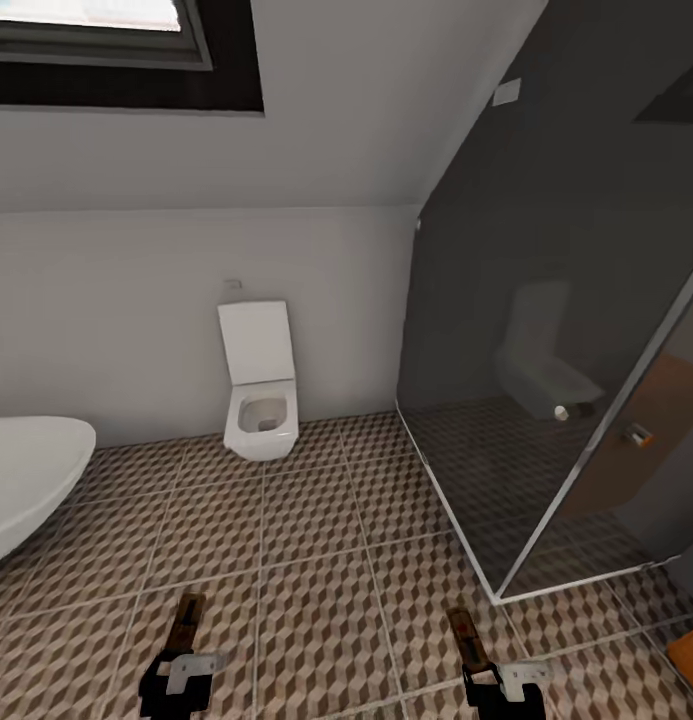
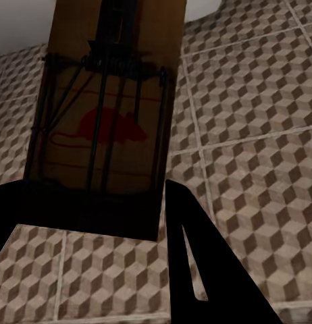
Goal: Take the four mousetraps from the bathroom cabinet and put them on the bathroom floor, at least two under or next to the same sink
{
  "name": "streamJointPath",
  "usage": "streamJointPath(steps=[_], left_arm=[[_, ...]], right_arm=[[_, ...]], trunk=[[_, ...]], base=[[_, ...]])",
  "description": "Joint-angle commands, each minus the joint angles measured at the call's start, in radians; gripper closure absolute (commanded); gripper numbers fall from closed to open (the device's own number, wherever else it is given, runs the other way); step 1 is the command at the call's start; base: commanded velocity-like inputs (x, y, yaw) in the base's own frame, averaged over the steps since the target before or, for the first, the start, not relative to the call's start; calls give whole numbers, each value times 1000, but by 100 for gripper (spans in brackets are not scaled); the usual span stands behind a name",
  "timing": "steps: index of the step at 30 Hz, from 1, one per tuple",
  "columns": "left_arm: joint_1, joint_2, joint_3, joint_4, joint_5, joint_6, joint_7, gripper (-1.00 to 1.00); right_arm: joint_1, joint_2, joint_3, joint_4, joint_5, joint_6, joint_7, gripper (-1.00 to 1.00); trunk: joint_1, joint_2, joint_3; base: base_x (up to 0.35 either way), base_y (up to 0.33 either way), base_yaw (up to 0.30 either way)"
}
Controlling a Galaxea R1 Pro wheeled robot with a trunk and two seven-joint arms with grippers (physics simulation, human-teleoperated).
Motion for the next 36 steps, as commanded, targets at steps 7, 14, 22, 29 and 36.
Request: streamJointPath(steps=[7, 14, 22, 29, 36], left_arm=[[-1, -1, -5, 2, -11, 0, 14, 100], [-1, -1, -5, 2, -11, 0, 14, 100], [-1, -1, -5, 2, -11, 0, 14, 100], [-1, -2, -5, 2, -11, 0, 14, 100], [-1, -3, -5, 2, -11, 1, 13, 100]], right_arm=[[0, -1, 4, 0, -2, -3, -4, 100], [0, -1, 4, 0, -2, -3, -4, 100], [0, -1, 4, 0, -2, -3, -4, 100], [0, -1, 4, 0, -2, -3, -4, 100], [0, -1, 4, 0, -2, -3, -4, 100]], trunk=[[0, -2, -2], [0, -2, -1], [0, -2, 4], [0, -2, 8], [0, -2, 12]], base=[[-163, 222, 250], [-134, 53, 254], [-83, 2, 259], [-6, 0, 259], [0, 0, 260]])
